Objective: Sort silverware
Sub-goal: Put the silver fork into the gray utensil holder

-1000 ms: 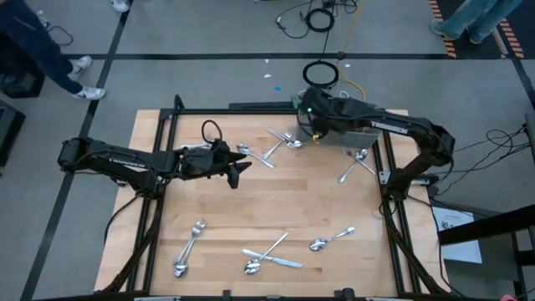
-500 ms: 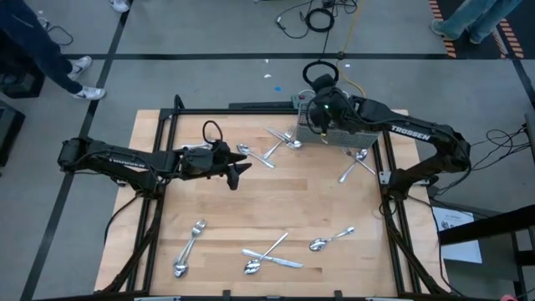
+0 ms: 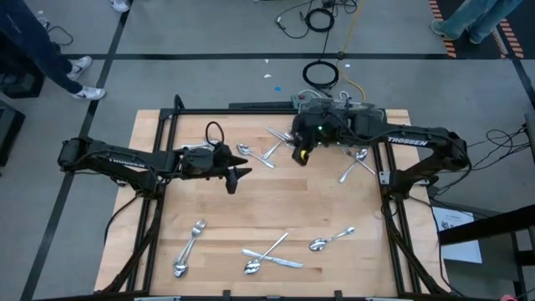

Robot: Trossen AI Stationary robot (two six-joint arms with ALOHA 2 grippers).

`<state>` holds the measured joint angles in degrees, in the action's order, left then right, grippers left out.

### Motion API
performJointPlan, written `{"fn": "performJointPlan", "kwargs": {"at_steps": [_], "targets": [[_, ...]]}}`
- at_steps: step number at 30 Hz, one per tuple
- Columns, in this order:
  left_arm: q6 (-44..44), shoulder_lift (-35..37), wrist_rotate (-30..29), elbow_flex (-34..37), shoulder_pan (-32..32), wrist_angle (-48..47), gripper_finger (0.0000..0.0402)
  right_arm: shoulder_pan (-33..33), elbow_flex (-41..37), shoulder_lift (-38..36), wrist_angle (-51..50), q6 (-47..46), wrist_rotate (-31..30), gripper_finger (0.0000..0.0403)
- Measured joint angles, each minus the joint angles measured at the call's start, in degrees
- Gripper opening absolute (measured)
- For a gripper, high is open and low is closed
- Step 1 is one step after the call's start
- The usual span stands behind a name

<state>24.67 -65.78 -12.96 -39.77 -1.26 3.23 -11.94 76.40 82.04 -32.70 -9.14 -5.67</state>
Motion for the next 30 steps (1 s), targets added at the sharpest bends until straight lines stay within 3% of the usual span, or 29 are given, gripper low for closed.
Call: {"fn": "performJointPlan", "kwargs": {"at_steps": [5, 11, 17, 23, 30], "targets": [[-0.9, 0.0, 3.7, 0.0, 0.0, -2.3, 0.0192, 4.7, 0.0, 3.2, 1.3, -8.1, 7.3, 0.0132], [-1.1, 0.0, 9.3, 0.0, -1.0, -5.1, 0.0192, 11.4, 0.0, 6.9, 1.4, -21.1, 7.4, 0.0132], [-0.9, 0.0, 10.0, 0.0, -4.8, -10.5, 0.0192, 17.0, 0.0, 10.0, 2.9, -29.5, 5.8, 0.0132], [8.4, 0.0, 9.6, 0.0, -8.7, -15.4, 0.0191, 22.4, 0.0, 11.3, 5.2, -34.9, 1.1, 0.0132], [20.0, 0.0, 6.2, 0.0, -16.5, -18.5, 0.0191, 25.6, 0.0, 11.3, 5.8, -32.0, -2.0, 0.0132]]}}
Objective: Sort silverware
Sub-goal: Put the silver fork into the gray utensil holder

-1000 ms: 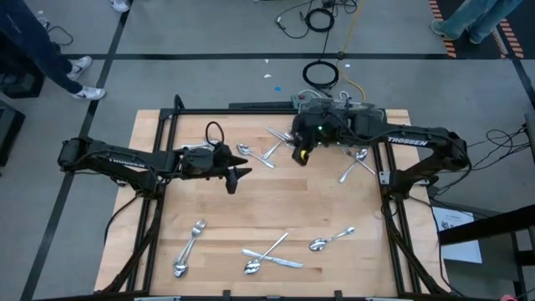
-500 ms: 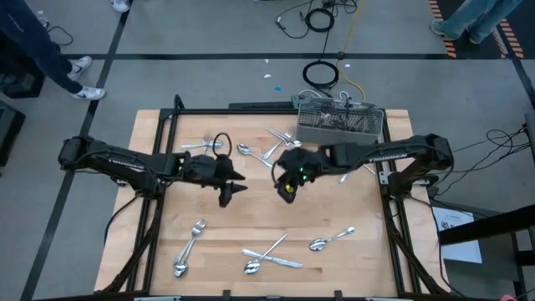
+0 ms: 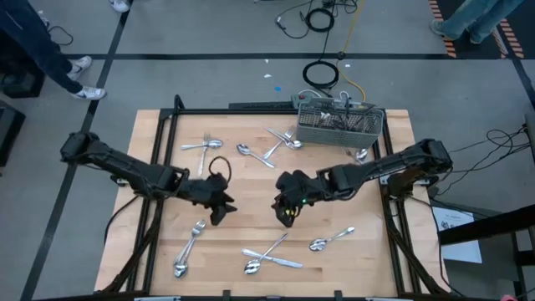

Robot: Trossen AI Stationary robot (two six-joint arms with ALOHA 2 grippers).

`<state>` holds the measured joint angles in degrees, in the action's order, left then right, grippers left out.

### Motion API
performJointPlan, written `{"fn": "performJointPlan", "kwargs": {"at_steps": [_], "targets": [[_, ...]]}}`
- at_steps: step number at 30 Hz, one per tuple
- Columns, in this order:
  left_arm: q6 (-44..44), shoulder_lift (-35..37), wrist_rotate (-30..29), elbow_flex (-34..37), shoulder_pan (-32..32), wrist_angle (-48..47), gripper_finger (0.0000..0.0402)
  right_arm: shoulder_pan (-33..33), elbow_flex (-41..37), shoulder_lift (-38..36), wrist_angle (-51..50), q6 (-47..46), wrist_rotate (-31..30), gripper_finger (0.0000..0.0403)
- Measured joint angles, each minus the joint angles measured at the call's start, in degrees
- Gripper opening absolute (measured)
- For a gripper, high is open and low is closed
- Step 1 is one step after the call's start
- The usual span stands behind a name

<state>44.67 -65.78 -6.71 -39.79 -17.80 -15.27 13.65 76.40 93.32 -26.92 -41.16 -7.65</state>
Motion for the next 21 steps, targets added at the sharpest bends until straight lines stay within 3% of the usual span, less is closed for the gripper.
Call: {"fn": "performJointPlan", "kwargs": {"at_steps": [6, 12, 21], "targets": [[15.8, 0.0, -6.7, 0.0, -9.2, -3.3, 0.0191, 1.1, 0.0, 0.0, 0.1, 6.8, 0.3, 0.0132], [29.8, -0.8, -9.5, -0.9, -17.9, -6.3, 0.0191, 3.0, 0.0, 0.0, 0.1, 12.7, 0.5, 0.0132], [42.5, -13.5, -6.9, -15.7, -27.7, -31.7, 0.0191, 3.7, 0.0, 0.0, -0.3, 17.8, 0.5, 0.0132]]}}
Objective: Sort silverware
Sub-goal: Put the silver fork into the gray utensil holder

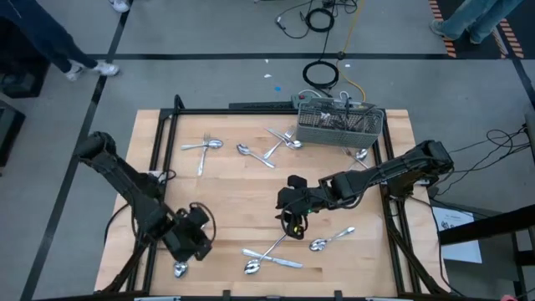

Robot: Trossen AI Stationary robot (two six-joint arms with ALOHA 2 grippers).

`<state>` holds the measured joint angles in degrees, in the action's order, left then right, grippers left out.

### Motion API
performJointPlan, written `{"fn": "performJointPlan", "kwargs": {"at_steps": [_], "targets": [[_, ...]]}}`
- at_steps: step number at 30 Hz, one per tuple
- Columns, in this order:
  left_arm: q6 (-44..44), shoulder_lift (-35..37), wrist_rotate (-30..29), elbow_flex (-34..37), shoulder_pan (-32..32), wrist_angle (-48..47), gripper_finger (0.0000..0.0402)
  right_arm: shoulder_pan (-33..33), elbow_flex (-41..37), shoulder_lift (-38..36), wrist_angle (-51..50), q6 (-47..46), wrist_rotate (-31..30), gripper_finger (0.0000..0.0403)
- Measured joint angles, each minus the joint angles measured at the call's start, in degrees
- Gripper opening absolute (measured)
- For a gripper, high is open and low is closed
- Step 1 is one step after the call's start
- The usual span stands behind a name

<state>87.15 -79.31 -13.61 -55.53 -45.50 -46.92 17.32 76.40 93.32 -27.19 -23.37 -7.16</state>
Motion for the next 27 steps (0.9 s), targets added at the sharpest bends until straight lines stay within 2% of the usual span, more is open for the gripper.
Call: {"fn": "performJointPlan", "kwargs": {"at_steps": [6, 15, 19, 27], "targets": [[6.8, -6.6, 4.5, -1.7, -4.2, -1.9, 0.0191, 0.0, 0.0, 0.0, 0.0, 0.5, 0.0, 0.0132], [23.5, -9.6, 4.4, -1.7, -8.7, -9.7, 0.0191, -0.2, 0.0, 0.0, 0.0, 2.0, 0.0, 0.0132], [25.0, -9.6, 4.3, -1.6, -8.9, -11.3, 0.0191, -0.9, 0.0, 0.0, 0.0, 2.7, 0.0, 0.0132], [25.0, -9.6, 4.4, 1.9, -8.9, -8.8, 0.0191, -2.3, 0.0, 0.0, -0.1, 3.2, 0.0, 0.0132]]}}
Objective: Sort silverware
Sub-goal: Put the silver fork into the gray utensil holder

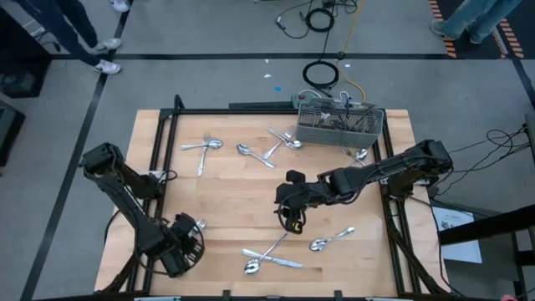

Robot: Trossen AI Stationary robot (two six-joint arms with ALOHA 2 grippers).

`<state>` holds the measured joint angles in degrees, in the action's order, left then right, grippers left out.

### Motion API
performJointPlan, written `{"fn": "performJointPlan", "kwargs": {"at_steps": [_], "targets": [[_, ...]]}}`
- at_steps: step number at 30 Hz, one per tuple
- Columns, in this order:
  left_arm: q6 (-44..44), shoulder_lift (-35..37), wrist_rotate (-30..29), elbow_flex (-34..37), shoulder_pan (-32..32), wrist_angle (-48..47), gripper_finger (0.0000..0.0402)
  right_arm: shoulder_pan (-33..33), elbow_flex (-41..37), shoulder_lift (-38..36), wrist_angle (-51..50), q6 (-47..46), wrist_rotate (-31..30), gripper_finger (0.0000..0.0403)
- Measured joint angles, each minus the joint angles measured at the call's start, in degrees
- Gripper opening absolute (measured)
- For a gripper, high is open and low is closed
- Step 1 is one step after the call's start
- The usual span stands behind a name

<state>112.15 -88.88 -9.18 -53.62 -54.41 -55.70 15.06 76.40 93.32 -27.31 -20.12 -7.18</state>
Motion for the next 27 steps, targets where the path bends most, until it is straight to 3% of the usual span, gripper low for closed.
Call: {"fn": "performJointPlan", "kwargs": {"at_steps": [10, 27], "targets": [[-3.2, -0.2, -1.6, 0.5, 0.0, 2.1, 0.0191, -0.5, 0.0, 0.0, -0.2, 0.9, 0.0, 0.0132], [-3.2, -7.0, -1.2, 0.5, 0.0, 4.1, 0.0191, -0.5, 0.0, 0.0, -0.4, 1.4, 0.0, 0.0132]]}}
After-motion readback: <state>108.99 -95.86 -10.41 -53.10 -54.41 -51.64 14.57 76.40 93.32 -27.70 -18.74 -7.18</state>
